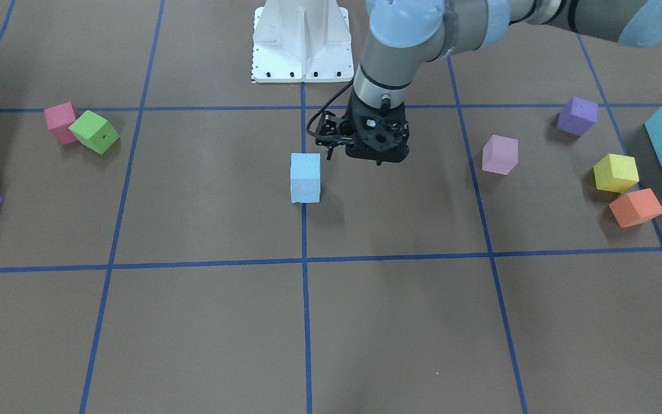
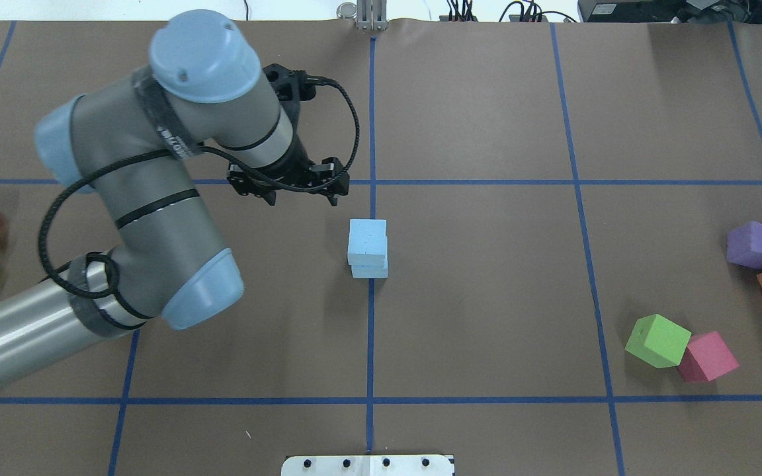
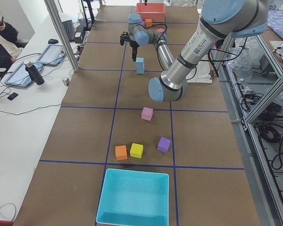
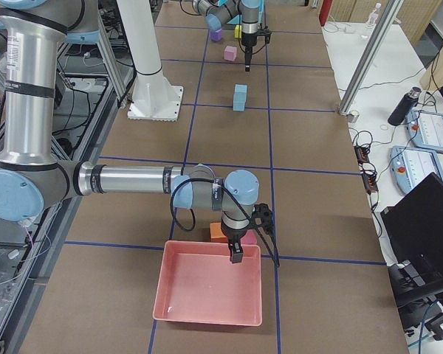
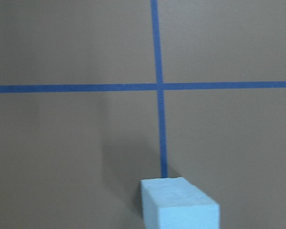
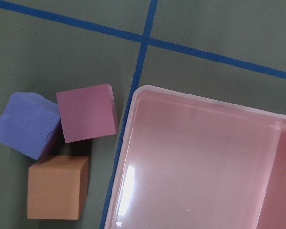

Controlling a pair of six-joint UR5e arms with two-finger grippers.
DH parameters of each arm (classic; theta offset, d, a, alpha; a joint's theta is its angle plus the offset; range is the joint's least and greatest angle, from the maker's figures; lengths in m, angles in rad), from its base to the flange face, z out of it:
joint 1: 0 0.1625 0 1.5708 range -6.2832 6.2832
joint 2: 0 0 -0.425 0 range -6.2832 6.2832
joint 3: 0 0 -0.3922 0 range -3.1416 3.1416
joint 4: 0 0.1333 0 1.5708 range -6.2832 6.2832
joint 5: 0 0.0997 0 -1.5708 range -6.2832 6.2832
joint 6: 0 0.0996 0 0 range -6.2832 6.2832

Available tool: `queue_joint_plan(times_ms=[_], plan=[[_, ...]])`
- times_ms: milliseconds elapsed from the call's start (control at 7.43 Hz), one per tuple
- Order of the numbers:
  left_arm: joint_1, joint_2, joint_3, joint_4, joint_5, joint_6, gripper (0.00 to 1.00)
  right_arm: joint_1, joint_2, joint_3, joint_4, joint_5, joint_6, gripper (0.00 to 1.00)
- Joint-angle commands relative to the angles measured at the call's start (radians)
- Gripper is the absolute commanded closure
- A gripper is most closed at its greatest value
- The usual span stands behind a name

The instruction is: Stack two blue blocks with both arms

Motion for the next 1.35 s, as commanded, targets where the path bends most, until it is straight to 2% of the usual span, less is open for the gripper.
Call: queue_joint_plan(times_ms=[0, 135, 404, 673, 942, 1076, 1211], plan=[[-0.091, 0.213, -0.125, -0.005, -0.008, 0.209, 0.02, 0.000, -0.005, -0.003, -0.001, -0.002, 0.001, 0.00], [-0.172, 0.296, -0.128, -0.014, -0.037, 0.315, 0.02, 0.008, -0.006, -0.009, -0.001, 0.000, 0.015, 0.00], [-0.389, 0.454, -0.115, -0.019, -0.183, 0.628, 0.02, 0.009, -0.005, -0.006, 0.001, 0.014, 0.073, 0.00], [-0.564, 0.570, -0.044, -0.019, -0.188, 0.957, 0.02, 0.009, -0.006, -0.006, 0.001, 0.017, 0.078, 0.00], [-0.704, 0.671, 0.043, -0.020, -0.211, 1.168, 0.02, 0.009, -0.006, -0.009, 0.001, 0.017, 0.078, 0.00], [-0.729, 0.773, 0.066, -0.022, -0.214, 1.210, 0.02, 0.009, -0.006, -0.009, 0.001, 0.017, 0.078, 0.00], [-0.766, 0.803, 0.079, -0.044, -0.217, 1.212, 0.02, 0.009, -0.005, -0.009, 0.001, 0.017, 0.078, 0.00]])
